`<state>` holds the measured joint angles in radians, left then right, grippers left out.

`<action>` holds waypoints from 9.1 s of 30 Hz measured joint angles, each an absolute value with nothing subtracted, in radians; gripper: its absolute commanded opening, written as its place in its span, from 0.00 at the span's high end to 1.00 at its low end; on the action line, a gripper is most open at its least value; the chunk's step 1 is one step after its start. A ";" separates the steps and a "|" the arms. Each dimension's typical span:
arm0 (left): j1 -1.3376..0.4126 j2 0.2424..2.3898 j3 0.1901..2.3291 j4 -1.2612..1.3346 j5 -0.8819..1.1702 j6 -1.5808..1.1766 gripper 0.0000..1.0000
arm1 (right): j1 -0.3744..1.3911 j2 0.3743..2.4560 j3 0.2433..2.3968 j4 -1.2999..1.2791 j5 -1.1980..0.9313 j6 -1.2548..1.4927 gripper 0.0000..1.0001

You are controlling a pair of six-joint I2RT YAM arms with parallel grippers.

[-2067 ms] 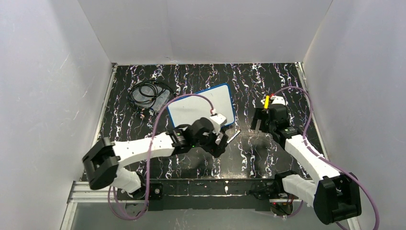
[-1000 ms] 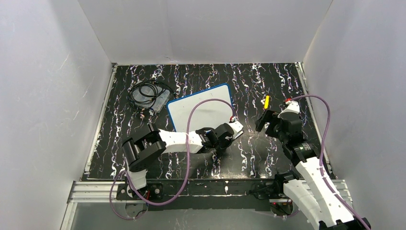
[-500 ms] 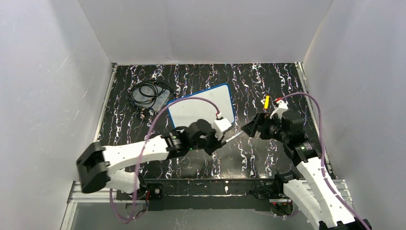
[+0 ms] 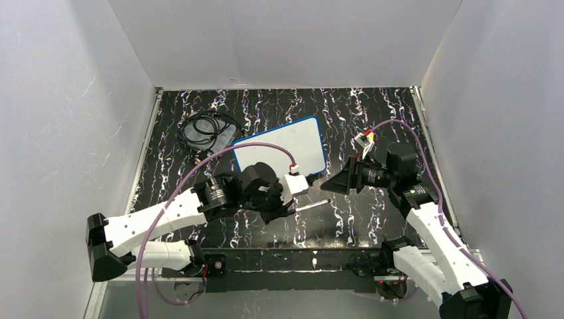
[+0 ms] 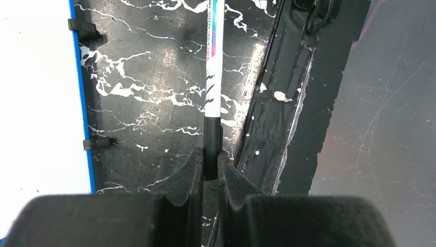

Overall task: Write a sentence on the whiteboard
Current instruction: Open the whiteboard marker at the center of the board, then place the pen cap at the center of the board, then write a sentence on the whiteboard.

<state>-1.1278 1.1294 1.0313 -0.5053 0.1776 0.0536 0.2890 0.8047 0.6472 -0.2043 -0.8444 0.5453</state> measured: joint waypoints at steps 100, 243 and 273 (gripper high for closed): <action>-1.129 0.850 0.794 -0.586 0.186 0.017 1.00 | 0.561 0.819 1.031 -0.586 -0.908 0.178 0.99; -0.053 1.304 0.995 -0.236 0.698 -0.048 1.00 | 1.003 1.526 0.791 0.834 0.212 0.419 0.99; -0.053 1.295 0.987 -0.233 0.699 -0.026 1.00 | 1.026 1.572 0.804 0.838 0.252 0.402 0.99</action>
